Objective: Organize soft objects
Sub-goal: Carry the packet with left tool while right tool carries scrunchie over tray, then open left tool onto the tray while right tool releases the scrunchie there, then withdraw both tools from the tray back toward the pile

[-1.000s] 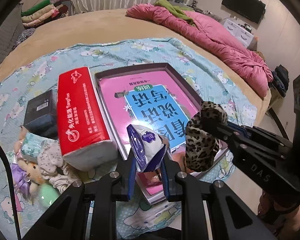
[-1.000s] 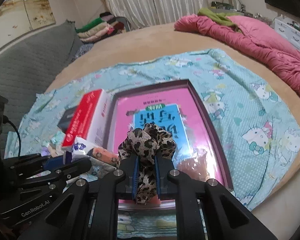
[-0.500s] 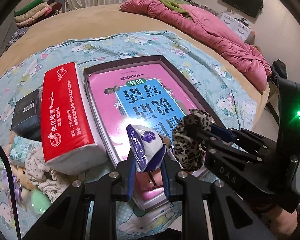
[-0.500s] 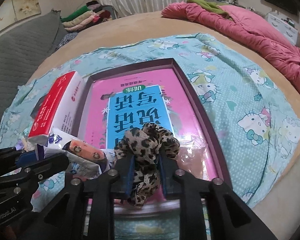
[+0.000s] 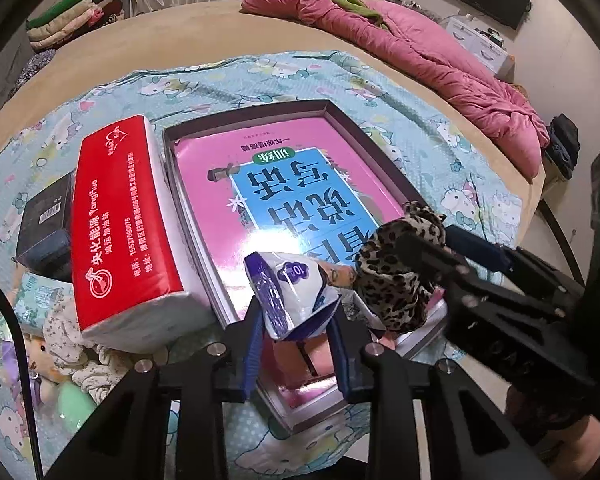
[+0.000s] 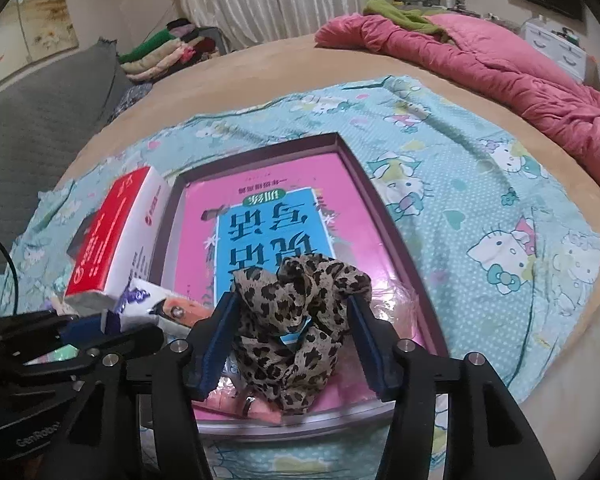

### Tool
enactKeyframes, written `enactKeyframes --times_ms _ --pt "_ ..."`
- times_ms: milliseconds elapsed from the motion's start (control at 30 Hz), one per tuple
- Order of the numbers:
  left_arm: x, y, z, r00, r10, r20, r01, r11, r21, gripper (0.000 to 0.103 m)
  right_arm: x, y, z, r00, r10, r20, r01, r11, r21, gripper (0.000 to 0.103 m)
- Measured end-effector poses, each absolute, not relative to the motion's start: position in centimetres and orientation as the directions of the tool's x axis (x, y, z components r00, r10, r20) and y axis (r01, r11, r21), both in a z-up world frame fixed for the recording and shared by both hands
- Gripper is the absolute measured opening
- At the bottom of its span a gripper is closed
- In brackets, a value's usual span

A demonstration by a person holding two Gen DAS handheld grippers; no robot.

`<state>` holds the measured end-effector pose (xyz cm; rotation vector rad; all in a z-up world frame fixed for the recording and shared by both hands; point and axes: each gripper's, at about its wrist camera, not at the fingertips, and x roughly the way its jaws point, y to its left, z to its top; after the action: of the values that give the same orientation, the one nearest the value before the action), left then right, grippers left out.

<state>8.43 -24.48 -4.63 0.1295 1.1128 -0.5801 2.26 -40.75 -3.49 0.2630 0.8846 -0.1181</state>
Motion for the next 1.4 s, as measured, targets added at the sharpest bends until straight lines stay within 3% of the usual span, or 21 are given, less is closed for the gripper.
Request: enactKeyframes --times_ms 167,333,533,767,1400 --pt "8.4 -24.4 -4.8 0.295 -0.382 -0.876 0.501 0.842 -0.199 0.036 1.9 -41.4 -2.9 0.637 -0.007 -0.771 0.234 0.955 0.185 0.059" --pt "8.5 -24.2 -4.6 0.301 -0.381 -0.874 0.492 0.847 -0.199 0.056 1.7 -41.6 -2.5 0.644 -0.020 -0.764 0.246 0.952 0.182 0.063" --pt "8.4 -23.8 -4.3 0.310 -0.381 -0.871 0.488 0.850 -0.198 0.058 1.6 -41.5 -2.2 0.641 -0.025 -0.767 0.246 0.953 0.174 0.067" --pt "7.7 -22.8 -3.1 0.336 -0.392 -0.857 0.481 0.853 -0.202 0.068 1.3 -41.6 -1.4 0.656 -0.047 -0.753 0.264 0.949 0.171 0.074" --pt "6.2 -19.4 0.1 0.411 -0.380 -0.829 0.439 0.879 -0.186 0.076 0.7 -40.0 1.1 0.670 -0.081 -0.738 0.260 0.957 0.131 0.077"
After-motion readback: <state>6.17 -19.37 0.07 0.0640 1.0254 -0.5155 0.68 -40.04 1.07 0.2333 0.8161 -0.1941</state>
